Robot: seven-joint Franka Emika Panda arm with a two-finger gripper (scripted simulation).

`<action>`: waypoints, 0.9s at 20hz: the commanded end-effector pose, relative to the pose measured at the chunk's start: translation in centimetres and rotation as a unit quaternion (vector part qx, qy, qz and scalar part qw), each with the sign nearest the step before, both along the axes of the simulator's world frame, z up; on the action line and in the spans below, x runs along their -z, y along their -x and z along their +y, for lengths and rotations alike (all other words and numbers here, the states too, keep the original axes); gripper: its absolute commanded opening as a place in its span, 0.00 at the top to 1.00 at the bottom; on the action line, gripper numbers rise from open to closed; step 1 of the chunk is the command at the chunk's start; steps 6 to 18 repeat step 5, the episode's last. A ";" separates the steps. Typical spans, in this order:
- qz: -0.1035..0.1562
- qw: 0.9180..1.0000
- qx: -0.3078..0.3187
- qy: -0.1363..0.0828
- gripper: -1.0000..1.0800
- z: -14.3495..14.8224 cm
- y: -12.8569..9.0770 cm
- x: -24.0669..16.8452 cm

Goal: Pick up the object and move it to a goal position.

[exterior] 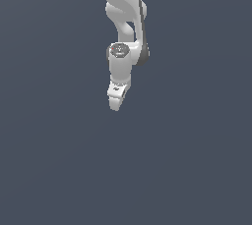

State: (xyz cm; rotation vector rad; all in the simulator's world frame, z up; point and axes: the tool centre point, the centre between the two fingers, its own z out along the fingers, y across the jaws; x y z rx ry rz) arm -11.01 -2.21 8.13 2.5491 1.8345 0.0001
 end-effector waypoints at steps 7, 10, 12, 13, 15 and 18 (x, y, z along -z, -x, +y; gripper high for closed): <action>0.000 1.000 0.000 0.000 1.00 -0.6 0.2 -1.1; 0.000 1.000 0.000 0.000 1.00 -0.6 0.2 -1.1; 0.000 1.000 0.000 0.000 1.00 -0.6 0.2 -1.1; 0.000 1.000 0.000 0.000 1.00 -0.6 0.2 -1.1; 0.000 1.000 0.000 0.000 1.00 -0.6 0.2 -1.1; 0.000 1.000 0.000 0.000 1.00 -0.6 0.2 -1.1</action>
